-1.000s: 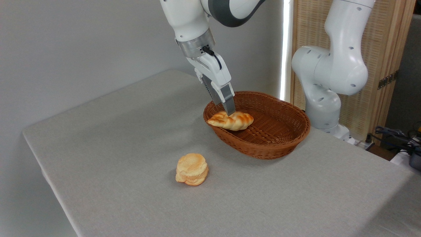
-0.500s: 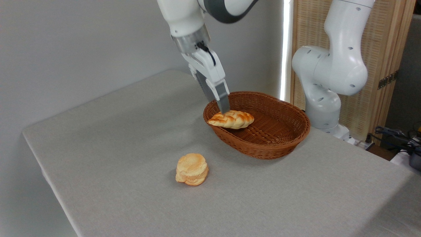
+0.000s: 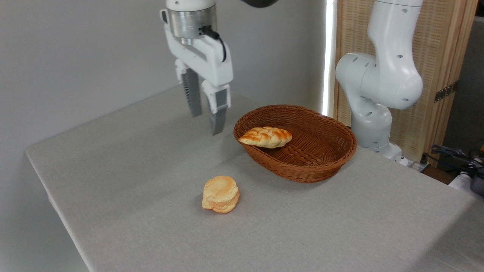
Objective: Put bread into the basket
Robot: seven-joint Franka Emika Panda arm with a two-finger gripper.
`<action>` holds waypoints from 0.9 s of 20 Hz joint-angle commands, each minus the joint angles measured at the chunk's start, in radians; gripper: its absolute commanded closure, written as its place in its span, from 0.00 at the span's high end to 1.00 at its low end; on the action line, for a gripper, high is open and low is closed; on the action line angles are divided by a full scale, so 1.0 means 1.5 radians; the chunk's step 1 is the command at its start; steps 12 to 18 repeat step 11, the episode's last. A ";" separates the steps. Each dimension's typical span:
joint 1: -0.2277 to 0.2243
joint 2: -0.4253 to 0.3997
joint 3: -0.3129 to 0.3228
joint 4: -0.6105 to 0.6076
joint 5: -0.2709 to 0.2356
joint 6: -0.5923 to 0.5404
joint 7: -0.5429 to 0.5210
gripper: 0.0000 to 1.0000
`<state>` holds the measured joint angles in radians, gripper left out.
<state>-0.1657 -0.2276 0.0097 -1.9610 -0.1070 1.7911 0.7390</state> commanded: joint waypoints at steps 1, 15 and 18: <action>-0.004 0.043 0.016 0.038 0.001 0.037 -0.003 1.00; -0.003 0.064 0.030 0.058 -0.008 0.025 -0.011 1.00; -0.003 0.064 0.030 0.058 -0.008 0.025 -0.011 1.00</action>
